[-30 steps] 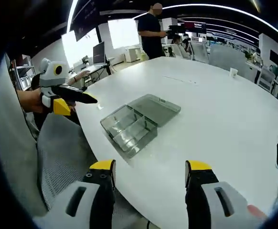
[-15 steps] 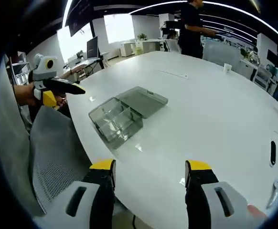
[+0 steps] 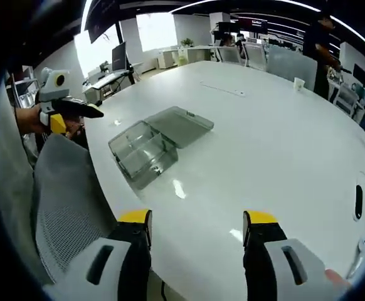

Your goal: Insert the divider into the dual guide fixture by aligning both edges with the guide slots and pushing it downward to the bottom, including one-sided entry, uneven engagement, binding, and posture correction.

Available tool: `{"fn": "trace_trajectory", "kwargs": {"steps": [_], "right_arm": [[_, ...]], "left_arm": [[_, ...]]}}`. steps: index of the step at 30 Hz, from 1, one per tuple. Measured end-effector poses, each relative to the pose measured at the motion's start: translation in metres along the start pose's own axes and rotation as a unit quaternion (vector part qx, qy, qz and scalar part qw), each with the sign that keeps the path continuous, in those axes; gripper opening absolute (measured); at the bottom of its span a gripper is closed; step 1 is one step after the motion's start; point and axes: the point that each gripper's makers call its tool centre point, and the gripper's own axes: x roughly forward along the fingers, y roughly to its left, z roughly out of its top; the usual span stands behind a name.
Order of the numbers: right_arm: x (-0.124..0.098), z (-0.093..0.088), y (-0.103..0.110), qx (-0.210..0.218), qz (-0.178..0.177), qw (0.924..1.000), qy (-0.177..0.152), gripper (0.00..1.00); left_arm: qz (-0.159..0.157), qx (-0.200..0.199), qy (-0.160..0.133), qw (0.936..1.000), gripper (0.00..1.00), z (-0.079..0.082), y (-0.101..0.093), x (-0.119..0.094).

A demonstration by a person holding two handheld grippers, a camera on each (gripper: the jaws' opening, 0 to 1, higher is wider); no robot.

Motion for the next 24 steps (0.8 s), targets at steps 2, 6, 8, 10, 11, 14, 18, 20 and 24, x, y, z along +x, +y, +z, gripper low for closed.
{"fn": "trace_trajectory", "kwargs": {"steps": [2, 6, 8, 10, 11, 14, 18, 20, 24], "right_arm": [[0.001, 0.0, -0.001, -0.001, 0.001, 1.0, 0.0, 0.56], [0.002, 0.002, -0.002, -0.003, 0.004, 1.0, -0.001, 0.56], [0.003, 0.002, -0.002, -0.004, 0.004, 1.0, 0.0, 0.56], [0.003, 0.003, -0.003, -0.005, 0.005, 1.0, -0.001, 0.56], [0.003, 0.003, -0.003, -0.006, 0.005, 1.0, -0.001, 0.56], [0.003, 0.002, -0.004, -0.008, 0.007, 0.9999, 0.001, 0.56], [0.004, 0.001, -0.006, -0.01, 0.008, 0.9999, 0.002, 0.56], [0.005, 0.0, -0.007, -0.012, 0.008, 0.9999, 0.004, 0.56], [0.006, -0.002, -0.011, -0.018, 0.01, 0.9997, 0.01, 0.56]], "left_arm": [[0.001, 0.001, 0.0, 1.0, 0.59, 0.001, 0.001, 0.0], [0.004, 0.001, 0.001, 1.0, 0.6, 0.001, 0.002, 0.0], [0.005, 0.003, 0.001, 1.0, 0.6, 0.001, 0.002, 0.0], [0.007, 0.002, 0.0, 1.0, 0.6, 0.001, 0.002, -0.001], [0.008, 0.002, 0.001, 1.0, 0.6, 0.0, 0.002, -0.001], [0.01, 0.002, 0.003, 0.9999, 0.6, -0.002, 0.002, -0.002], [0.013, 0.002, 0.001, 0.9999, 0.6, -0.002, 0.002, -0.003], [0.014, 0.0, 0.003, 0.9999, 0.6, -0.003, 0.002, -0.003], [0.015, 0.001, 0.008, 0.9999, 0.6, -0.005, 0.003, -0.002]]}}
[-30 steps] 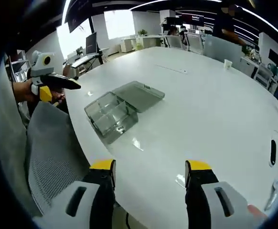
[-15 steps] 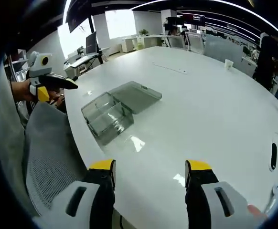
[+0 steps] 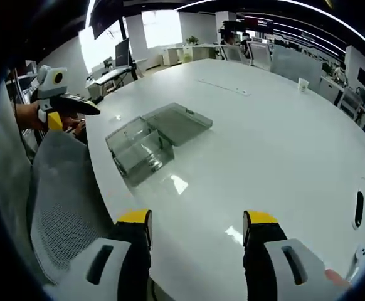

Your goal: Insert the divider into the dual guide fixture by aligning both edges with the guide slots and pushing it downward to the bottom, including one-sided entry, uneven engagement, binding, and posture correction.

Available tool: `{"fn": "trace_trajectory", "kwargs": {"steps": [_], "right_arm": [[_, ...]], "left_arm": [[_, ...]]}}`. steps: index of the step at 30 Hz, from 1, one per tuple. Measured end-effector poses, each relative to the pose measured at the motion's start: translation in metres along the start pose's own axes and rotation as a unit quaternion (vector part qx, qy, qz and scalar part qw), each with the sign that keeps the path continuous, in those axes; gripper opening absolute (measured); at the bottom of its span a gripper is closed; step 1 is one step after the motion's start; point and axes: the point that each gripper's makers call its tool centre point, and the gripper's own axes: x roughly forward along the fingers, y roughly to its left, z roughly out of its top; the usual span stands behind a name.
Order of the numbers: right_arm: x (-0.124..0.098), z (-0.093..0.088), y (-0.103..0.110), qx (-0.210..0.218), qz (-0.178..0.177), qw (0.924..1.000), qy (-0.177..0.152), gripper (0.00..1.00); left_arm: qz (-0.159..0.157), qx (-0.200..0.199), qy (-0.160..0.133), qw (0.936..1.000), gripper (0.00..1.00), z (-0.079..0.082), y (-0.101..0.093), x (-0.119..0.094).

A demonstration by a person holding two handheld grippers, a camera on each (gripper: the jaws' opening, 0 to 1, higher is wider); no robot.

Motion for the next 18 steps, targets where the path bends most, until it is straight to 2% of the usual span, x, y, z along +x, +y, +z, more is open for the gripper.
{"fn": "trace_trajectory", "kwargs": {"steps": [7, 18], "right_arm": [[0.005, -0.008, -0.008, -0.008, 0.003, 0.9998, 0.018, 0.56], [0.011, -0.01, -0.016, -0.005, 0.002, 0.9997, 0.023, 0.56]], "left_arm": [[0.005, -0.003, 0.001, 1.0, 0.61, 0.001, 0.004, 0.0], [0.011, -0.004, 0.0, 0.9999, 0.61, 0.005, 0.01, 0.002]]}}
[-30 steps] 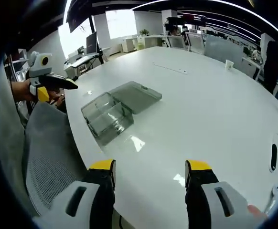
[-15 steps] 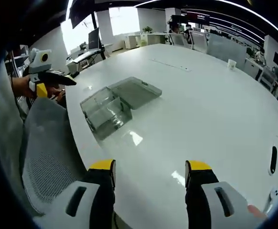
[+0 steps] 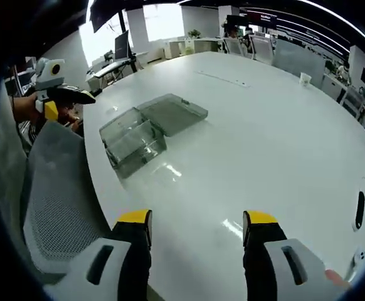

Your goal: Insert the divider into the dual guide fixture by aligning both edges with the guide slots and pushing it downward to the bottom, including one-sided entry, uneven engagement, binding, and posture correction.

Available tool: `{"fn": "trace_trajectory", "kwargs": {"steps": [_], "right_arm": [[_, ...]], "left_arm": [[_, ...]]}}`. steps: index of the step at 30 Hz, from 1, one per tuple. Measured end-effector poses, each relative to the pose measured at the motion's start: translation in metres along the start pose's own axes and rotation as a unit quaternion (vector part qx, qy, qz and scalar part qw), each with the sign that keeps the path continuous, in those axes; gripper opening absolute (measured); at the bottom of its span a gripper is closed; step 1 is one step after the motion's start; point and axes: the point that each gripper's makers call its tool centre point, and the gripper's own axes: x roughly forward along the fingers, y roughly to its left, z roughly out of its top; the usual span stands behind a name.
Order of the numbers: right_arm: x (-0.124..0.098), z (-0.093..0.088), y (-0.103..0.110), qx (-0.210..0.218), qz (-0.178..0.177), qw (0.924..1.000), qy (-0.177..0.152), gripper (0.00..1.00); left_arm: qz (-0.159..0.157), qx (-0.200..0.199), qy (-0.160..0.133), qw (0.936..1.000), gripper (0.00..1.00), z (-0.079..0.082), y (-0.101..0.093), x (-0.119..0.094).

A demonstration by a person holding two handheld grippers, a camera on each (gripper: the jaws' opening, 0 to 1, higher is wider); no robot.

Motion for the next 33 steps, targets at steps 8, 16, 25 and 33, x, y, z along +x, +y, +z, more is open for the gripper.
{"fn": "trace_trajectory", "kwargs": {"steps": [8, 16, 25, 33], "right_arm": [[0.002, -0.007, -0.005, 0.005, 0.0, 1.0, 0.008, 0.55], [0.004, -0.01, -0.008, 0.011, 0.0, 0.9998, 0.014, 0.55], [0.008, -0.02, -0.015, 0.013, 0.002, 0.9996, 0.024, 0.55], [0.013, -0.025, -0.02, 0.014, 0.002, 0.9992, 0.038, 0.55]], "left_arm": [[0.002, -0.001, -0.001, 1.0, 0.61, -0.003, 0.0, 0.0], [0.003, -0.003, -0.002, 1.0, 0.61, -0.002, 0.001, 0.001], [0.0, -0.003, 0.002, 1.0, 0.61, -0.004, 0.0, 0.003], [0.001, -0.004, 0.005, 1.0, 0.61, -0.006, 0.002, 0.004]]}}
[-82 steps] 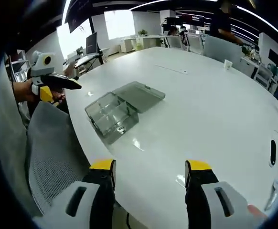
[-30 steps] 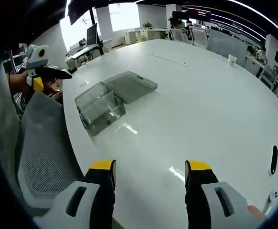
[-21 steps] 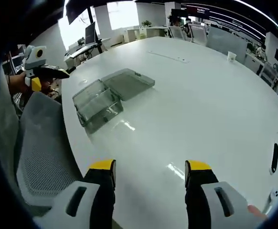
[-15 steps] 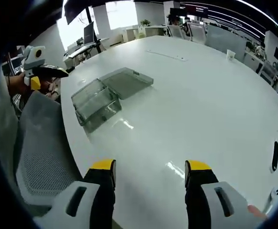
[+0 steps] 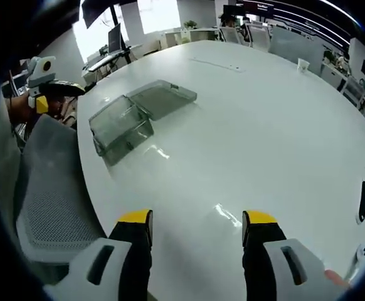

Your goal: Insert the divider into the dual guide fixture by aligning both edges with the guide slots and pushing it downward to the bottom, including one-sided entry, uneven engagement, binding, and posture correction.

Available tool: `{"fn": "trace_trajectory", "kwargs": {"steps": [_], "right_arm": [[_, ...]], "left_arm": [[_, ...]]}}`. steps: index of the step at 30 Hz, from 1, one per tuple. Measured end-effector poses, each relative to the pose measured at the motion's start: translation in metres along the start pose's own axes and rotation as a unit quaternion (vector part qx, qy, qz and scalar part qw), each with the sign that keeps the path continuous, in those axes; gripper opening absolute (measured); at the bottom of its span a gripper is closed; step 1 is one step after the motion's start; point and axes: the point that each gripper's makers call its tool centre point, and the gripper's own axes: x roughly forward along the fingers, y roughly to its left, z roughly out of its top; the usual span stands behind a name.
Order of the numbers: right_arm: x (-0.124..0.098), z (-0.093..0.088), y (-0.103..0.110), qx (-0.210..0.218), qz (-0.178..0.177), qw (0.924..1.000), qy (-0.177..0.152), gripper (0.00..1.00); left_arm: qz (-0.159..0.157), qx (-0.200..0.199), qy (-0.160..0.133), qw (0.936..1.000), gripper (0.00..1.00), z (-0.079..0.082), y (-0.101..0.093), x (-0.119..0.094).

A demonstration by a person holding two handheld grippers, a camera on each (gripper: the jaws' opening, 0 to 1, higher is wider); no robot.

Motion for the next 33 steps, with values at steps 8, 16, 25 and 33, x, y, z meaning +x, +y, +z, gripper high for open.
{"fn": "trace_trajectory", "kwargs": {"steps": [8, 16, 25, 33], "right_arm": [[0.005, -0.003, -0.002, 0.005, -0.001, 1.0, 0.009, 0.54], [0.01, -0.015, -0.009, 0.038, -0.011, 0.999, 0.018, 0.54], [0.009, -0.02, -0.024, 0.112, -0.031, 0.9932, 0.009, 0.52], [0.009, -0.026, -0.032, 0.154, -0.034, 0.9874, 0.007, 0.51]], "left_arm": [[0.001, -0.001, 0.002, 1.0, 0.6, 0.001, 0.004, 0.001], [-0.002, -0.005, 0.005, 1.0, 0.6, 0.0, 0.0, 0.004], [-0.005, 0.004, 0.01, 0.9999, 0.6, 0.001, 0.0, 0.007], [-0.006, 0.002, 0.006, 1.0, 0.6, 0.003, 0.0, 0.009]]}}
